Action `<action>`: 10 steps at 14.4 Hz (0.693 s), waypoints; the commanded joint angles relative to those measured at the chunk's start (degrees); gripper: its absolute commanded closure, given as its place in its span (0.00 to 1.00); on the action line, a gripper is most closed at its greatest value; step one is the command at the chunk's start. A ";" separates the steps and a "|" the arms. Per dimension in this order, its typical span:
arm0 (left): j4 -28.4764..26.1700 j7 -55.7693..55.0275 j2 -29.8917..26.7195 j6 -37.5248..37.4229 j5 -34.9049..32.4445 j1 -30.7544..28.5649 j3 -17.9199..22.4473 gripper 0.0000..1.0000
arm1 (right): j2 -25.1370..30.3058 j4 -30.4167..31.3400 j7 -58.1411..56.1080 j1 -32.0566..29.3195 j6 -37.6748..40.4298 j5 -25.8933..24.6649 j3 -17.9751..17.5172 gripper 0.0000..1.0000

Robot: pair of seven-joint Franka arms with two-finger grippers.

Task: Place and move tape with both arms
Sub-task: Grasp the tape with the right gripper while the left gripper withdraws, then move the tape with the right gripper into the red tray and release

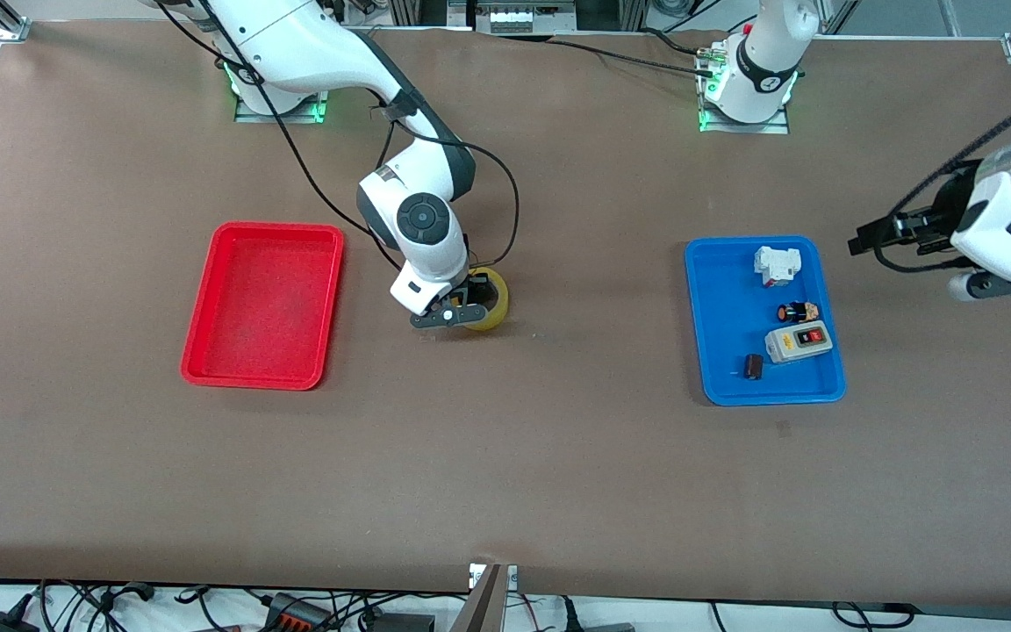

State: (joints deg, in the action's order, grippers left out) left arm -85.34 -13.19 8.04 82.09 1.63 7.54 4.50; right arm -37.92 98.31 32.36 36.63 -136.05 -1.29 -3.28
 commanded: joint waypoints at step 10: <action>-3.70 7.88 -6.46 1.05 -0.75 1.33 0.16 0.00 | 23.66 14.16 -5.19 -12.88 8.08 -0.20 0.73 0.98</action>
State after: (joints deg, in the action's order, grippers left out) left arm -89.50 -10.72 2.23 84.08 1.60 8.36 4.51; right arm -21.33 104.07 29.92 27.48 -127.04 -1.37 -1.85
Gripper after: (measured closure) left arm 0.000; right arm 0.811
